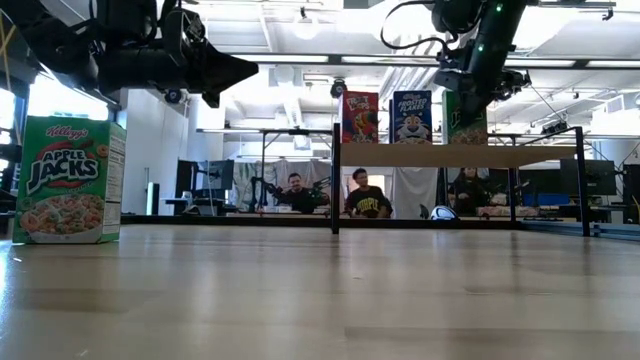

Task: Stack cereal on shelf
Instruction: Put the bottom green cereal box on the shelf and aligned with the other green cereal box, then move the green cereal box to the center of the table

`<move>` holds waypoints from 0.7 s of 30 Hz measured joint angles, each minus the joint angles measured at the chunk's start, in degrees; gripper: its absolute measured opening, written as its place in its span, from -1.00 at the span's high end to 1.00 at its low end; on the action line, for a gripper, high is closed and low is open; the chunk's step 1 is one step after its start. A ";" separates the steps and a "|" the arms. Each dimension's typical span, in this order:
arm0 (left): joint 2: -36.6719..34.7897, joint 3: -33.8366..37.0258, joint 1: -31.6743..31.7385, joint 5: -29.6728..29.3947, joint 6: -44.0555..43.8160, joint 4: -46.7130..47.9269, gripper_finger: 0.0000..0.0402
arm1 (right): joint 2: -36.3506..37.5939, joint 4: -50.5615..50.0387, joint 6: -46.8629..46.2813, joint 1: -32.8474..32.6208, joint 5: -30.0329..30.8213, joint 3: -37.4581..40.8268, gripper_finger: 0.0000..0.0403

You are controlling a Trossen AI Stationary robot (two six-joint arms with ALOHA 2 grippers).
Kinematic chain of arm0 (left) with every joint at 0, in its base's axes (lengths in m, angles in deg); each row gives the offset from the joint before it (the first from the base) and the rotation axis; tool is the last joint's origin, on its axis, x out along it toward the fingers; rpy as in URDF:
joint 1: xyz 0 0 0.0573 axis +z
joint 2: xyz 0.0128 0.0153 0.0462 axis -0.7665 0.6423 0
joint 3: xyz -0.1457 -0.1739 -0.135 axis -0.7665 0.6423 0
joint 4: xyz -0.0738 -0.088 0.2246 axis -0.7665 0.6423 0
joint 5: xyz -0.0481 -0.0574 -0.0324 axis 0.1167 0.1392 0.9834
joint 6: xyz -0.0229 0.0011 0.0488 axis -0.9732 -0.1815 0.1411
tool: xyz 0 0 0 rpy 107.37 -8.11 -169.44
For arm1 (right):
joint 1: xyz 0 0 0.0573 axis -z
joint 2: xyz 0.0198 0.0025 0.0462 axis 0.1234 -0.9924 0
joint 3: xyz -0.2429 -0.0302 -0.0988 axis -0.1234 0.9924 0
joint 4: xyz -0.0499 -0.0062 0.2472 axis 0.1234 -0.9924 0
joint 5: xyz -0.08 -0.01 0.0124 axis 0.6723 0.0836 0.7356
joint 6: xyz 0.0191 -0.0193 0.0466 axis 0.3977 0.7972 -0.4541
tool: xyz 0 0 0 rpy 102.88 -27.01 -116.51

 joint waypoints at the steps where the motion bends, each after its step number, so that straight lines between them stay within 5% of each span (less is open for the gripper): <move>1: 0.00 0.00 0.02 -0.02 0.00 0.00 1.00 | 0.02 -0.03 0.20 0.00 -0.07 0.00 1.00; 12: 0.02 -0.68 0.05 -6.75 -6.92 1.22 1.00 | 11.26 5.30 2.12 -7.96 -3.59 5.44 1.00; 21: -0.10 -0.89 -6.12 -6.08 -3.34 4.54 1.00 | 19.15 48.45 6.43 -19.17 -10.34 30.18 1.00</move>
